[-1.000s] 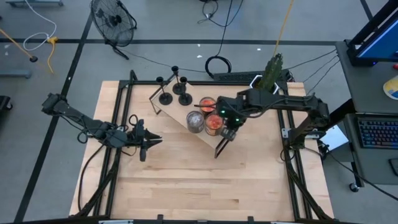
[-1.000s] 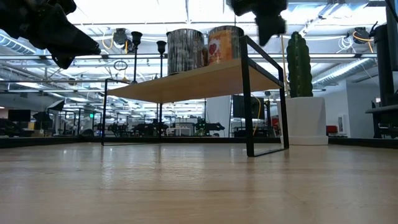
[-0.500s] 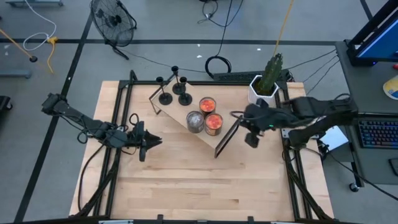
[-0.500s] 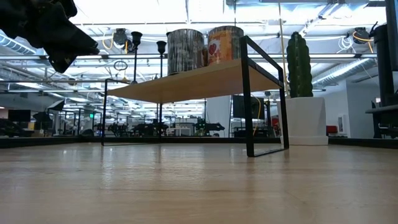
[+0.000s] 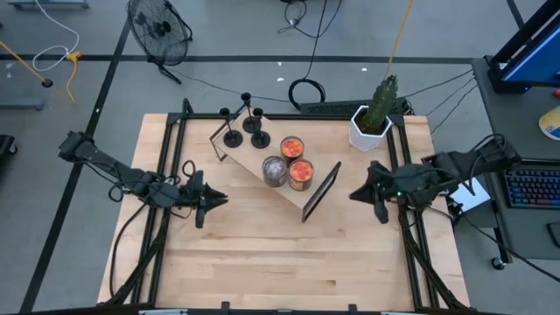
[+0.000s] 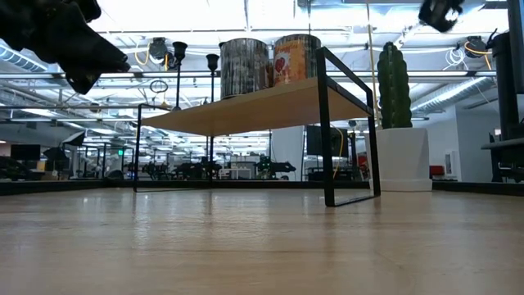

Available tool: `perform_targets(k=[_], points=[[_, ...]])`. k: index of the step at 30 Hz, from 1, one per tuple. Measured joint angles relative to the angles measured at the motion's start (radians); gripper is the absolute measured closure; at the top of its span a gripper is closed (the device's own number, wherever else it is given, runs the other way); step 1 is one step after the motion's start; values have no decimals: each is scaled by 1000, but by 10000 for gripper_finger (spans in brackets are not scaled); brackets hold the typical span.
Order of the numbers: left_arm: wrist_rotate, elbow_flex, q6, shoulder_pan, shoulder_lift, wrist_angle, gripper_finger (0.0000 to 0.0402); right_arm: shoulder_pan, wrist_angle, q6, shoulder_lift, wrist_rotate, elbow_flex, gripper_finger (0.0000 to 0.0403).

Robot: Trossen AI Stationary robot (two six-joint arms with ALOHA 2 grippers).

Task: Pick & Place candle stick holders
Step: Return to Home Position

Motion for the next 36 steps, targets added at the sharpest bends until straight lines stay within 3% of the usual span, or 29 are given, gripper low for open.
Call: perform_targets(k=[8, 18, 23, 36], points=[[-109, 0, 103, 0, -2, 0, 325, 0, 191, 49, -178, -34, -220, 397], [-45, 0, 125, 5, -102, -6, 325, 0, 227, 45, -319, -40, -280, 396], [-42, 0, 180, 74, -174, -48, 325, 0, 227, 41, -336, -39, -280, 397], [342, 0, 288, 349, -271, -153, 325, 0, 227, -3, -333, -46, -280, 396]])
